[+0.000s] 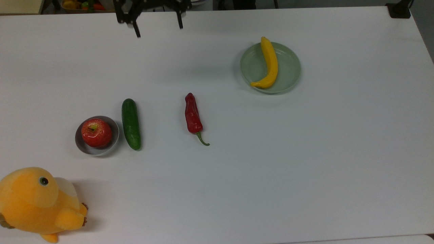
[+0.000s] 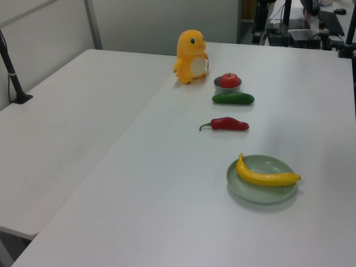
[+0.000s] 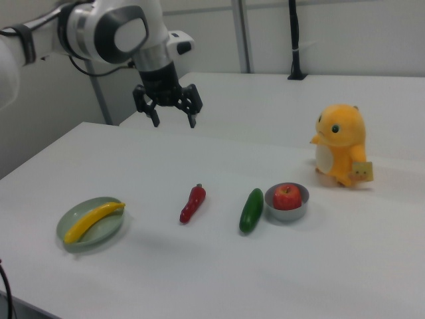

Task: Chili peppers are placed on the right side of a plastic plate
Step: 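Move the open gripper over the red chili pepper and lower it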

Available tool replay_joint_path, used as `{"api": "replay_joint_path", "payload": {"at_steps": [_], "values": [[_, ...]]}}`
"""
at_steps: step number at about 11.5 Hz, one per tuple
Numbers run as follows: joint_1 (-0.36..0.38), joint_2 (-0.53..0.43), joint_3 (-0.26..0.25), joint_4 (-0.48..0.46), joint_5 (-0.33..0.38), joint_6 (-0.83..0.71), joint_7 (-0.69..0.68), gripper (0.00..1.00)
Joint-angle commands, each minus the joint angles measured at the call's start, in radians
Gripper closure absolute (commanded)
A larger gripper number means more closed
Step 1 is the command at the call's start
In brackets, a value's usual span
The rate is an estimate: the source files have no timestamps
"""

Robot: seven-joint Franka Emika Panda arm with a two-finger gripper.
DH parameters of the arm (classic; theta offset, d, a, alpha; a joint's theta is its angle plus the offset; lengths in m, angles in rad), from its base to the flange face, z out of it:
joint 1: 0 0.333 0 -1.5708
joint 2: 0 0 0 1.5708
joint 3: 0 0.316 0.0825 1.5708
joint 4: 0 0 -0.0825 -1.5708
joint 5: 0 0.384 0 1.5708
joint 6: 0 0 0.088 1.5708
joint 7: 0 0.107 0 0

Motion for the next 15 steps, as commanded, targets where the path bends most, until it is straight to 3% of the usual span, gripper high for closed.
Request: {"api": "replay_joint_path", "payload": {"at_steps": [1, 8, 15], "values": [[0.017, 0.055, -0.008, -0.043, -0.013, 0.146, -0.007, 0.00], [0.051, 0.196, -0.001, -0.060, -0.021, 0.189, 0.002, 0.00], [0.087, 0.330, 0.002, -0.084, -0.070, 0.341, 0.098, 0.00]]}}
